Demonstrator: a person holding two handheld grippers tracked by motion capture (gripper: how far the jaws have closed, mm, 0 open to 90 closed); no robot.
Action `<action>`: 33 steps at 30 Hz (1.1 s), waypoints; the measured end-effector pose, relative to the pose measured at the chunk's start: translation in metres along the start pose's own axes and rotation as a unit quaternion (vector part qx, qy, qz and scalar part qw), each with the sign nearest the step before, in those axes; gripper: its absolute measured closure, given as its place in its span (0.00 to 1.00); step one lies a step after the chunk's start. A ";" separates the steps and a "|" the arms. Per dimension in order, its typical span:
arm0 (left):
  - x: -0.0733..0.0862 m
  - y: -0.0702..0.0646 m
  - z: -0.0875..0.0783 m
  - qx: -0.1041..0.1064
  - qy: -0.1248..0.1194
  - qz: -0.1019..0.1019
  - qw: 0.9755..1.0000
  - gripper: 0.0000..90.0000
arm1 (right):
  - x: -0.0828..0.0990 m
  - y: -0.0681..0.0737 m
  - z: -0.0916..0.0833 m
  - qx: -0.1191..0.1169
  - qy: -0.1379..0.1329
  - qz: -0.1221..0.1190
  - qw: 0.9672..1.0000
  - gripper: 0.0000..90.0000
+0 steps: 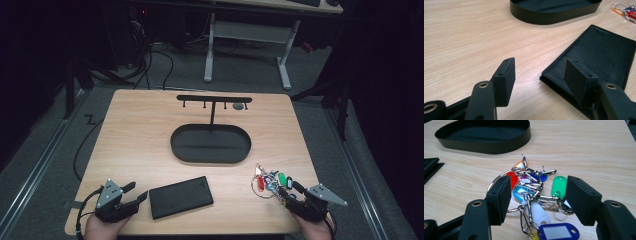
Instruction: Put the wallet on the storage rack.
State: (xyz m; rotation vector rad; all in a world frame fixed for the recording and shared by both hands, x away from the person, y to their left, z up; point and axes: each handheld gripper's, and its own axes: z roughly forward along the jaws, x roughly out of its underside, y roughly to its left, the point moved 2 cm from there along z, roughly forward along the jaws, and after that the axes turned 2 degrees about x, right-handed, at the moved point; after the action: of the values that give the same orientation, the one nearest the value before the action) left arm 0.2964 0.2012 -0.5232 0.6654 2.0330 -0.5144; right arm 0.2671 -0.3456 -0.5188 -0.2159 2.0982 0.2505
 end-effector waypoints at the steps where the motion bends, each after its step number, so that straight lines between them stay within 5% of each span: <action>1: 0.000 0.000 0.000 0.000 0.000 0.000 1.000 0.48 | 0.000 0.000 0.000 0.000 0.000 0.000 1.000 0.42; 6: 0.002 -0.008 0.003 0.007 0.015 0.029 0.999 0.48 | 0.001 -0.003 -0.004 0.005 -0.002 0.002 1.000 0.42; 11: 0.003 -0.009 0.000 0.006 0.019 0.028 0.999 0.51 | 0.000 -0.003 -0.008 0.006 -0.008 0.006 1.000 0.42; 18: 0.007 -0.007 0.000 0.025 0.031 0.020 0.999 0.74 | -0.002 0.000 -0.002 -0.009 -0.002 0.012 1.000 0.43; 23: -0.001 -0.031 -0.001 0.062 0.022 0.049 0.997 0.85 | -0.002 0.001 -0.001 -0.012 0.001 0.012 1.000 0.44; 25: -0.002 -0.060 0.007 0.087 0.045 0.093 0.991 0.87 | -0.003 0.002 -0.002 -0.017 -0.001 0.011 1.000 0.44; 27: -0.003 -0.069 0.010 0.096 0.050 0.104 0.989 0.91 | -0.003 0.002 -0.002 -0.019 -0.002 0.011 1.000 0.44; 28: -0.004 -0.087 0.017 0.115 0.058 0.119 0.985 0.92 | -0.004 0.003 -0.002 -0.021 -0.002 0.011 1.000 0.44; 29: -0.004 -0.087 0.017 0.115 0.058 0.119 0.985 0.93 | -0.004 0.004 -0.001 -0.022 -0.001 0.012 1.000 0.44; 33: -0.005 -0.120 0.031 0.126 0.089 0.170 0.973 0.94 | -0.003 0.006 -0.001 -0.026 0.002 0.008 1.000 0.45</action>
State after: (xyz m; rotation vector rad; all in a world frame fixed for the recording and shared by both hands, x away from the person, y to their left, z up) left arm 0.2426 0.0896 -0.5232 1.2262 1.9754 -0.5276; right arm 0.2665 -0.3401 -0.5151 -0.2295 2.0998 0.3142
